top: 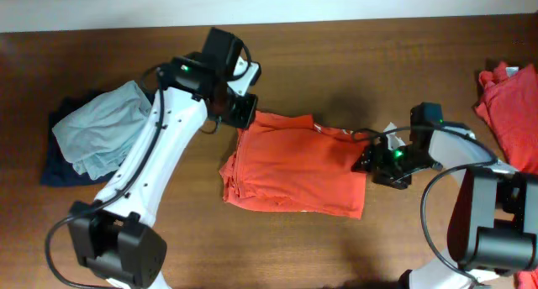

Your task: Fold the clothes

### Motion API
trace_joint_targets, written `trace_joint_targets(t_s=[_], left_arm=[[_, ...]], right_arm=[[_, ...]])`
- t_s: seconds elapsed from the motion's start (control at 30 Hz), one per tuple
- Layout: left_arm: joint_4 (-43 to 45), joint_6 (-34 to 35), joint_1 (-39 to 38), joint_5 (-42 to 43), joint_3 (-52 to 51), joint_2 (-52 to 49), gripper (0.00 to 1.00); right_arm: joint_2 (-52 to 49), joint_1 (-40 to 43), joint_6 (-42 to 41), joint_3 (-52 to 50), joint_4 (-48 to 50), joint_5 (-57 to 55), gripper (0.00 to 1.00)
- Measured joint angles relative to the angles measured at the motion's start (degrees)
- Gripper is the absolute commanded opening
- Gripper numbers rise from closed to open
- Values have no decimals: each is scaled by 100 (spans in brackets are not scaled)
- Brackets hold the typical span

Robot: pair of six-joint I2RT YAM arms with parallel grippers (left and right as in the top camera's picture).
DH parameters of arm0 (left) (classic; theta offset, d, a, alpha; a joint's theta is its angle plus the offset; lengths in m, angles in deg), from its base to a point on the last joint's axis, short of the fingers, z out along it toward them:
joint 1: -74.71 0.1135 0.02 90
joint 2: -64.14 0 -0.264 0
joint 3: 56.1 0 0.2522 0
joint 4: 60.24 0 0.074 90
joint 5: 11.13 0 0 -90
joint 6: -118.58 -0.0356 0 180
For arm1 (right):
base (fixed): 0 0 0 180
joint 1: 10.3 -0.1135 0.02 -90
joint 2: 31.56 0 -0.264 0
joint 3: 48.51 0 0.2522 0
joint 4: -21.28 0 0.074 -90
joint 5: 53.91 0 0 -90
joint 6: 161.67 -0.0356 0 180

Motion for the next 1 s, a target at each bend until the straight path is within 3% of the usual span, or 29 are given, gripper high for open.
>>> trace_joint_targets(t_s=[0.2, 0.37, 0.4, 0.53, 0.67, 0.77, 1.0], left_arm=[[-212, -2, 4, -398, 229, 31, 45], [-214, -2, 4, -492, 232, 33, 46], [-214, -2, 4, -498, 232, 33, 46], [-214, 0, 4, -522, 236, 81, 46], [-214, -2, 4, -610, 245, 271, 47], [-219, -2, 4, -752, 267, 452, 47], [-210, -2, 153, -839, 273, 713, 49]], right_arm=[[59, 0, 151, -479, 817, 870, 57], [-42, -20, 181, -634, 844, 951, 12], [-72, -24, 175, -651, 833, 925, 7], [-105, -22, 83, -616, 658, 708, 4], [-90, -2, -361, -131, -214, -195, 4], [22, 55, -669, 927, -1425, -1475, 4], [201, -275, -798, 2734, -2490, -2791, 4]])
